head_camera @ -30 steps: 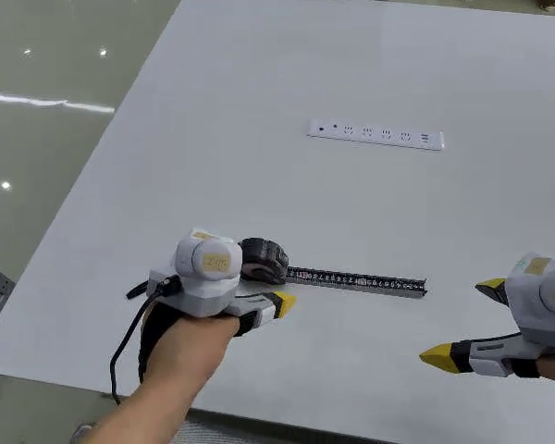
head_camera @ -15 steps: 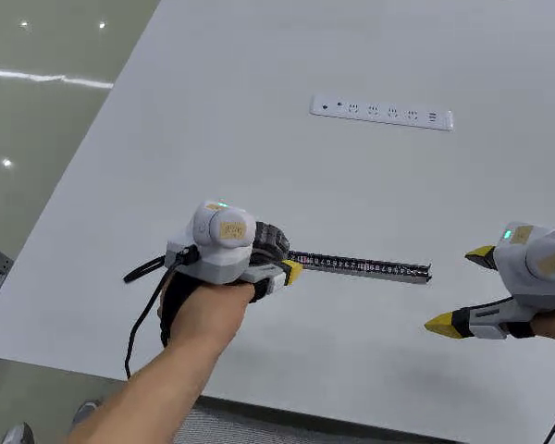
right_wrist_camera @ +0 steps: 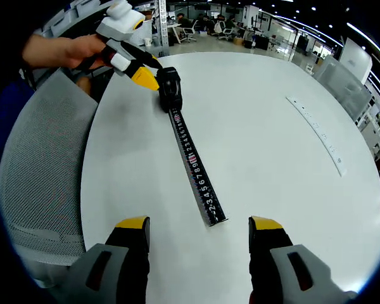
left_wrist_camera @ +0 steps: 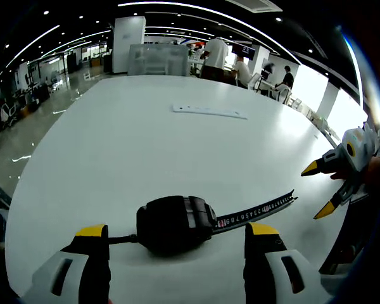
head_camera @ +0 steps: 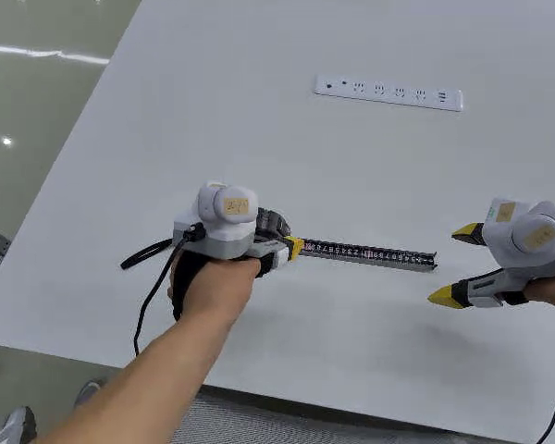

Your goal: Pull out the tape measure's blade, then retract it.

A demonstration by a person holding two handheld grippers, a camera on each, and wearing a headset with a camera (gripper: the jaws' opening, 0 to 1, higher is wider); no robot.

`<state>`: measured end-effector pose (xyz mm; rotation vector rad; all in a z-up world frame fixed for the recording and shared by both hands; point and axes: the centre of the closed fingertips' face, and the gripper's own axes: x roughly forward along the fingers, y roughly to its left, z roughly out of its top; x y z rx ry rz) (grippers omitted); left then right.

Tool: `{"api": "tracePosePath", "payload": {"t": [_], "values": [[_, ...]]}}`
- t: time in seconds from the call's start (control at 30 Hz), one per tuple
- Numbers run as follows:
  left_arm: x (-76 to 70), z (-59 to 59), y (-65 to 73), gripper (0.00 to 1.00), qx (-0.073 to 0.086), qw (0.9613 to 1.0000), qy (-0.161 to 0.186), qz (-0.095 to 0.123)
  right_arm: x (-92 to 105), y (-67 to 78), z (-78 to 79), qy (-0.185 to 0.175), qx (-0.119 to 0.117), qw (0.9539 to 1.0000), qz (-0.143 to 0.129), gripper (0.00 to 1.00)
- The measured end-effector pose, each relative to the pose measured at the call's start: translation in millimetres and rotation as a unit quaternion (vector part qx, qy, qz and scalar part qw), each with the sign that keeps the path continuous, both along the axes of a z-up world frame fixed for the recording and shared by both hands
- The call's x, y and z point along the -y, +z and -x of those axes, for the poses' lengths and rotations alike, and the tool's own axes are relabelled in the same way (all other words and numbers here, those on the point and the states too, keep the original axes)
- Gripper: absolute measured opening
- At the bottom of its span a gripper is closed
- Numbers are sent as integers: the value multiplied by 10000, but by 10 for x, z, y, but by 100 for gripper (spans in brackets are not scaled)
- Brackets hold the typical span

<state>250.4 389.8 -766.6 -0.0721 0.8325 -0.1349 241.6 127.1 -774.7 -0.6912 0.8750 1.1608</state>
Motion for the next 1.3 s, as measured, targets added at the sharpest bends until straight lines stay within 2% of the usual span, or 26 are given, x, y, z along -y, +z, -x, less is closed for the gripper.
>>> {"api": "tracePosePath", "payload": {"t": [0.1,0.4,0.43,0.8,0.87,1.0,1.3], "values": [[-2,-18,-36,82,-71,10000,43,-6,-7,-60,-44,167,-10,9998,71,57],[-5,-85,-117,79,-140,9998,134,46,1,-198,-122,675,-19,9974,257,47],[4,-91,-124,78,-139,9997,159,103,-1,-210,-125,754,-21,9968,266,46],[-21,-89,-171,75,-214,9993,285,141,17,-333,-142,1316,-32,9903,435,32],[-18,-95,-188,74,-239,9990,306,210,27,-365,-148,1356,-59,9896,471,32],[-15,-108,-210,72,-251,9990,297,211,36,-397,-164,1551,-70,9864,544,29],[11,-124,-236,70,-280,9989,281,246,56,-450,-180,1728,-201,9831,578,22]]}}
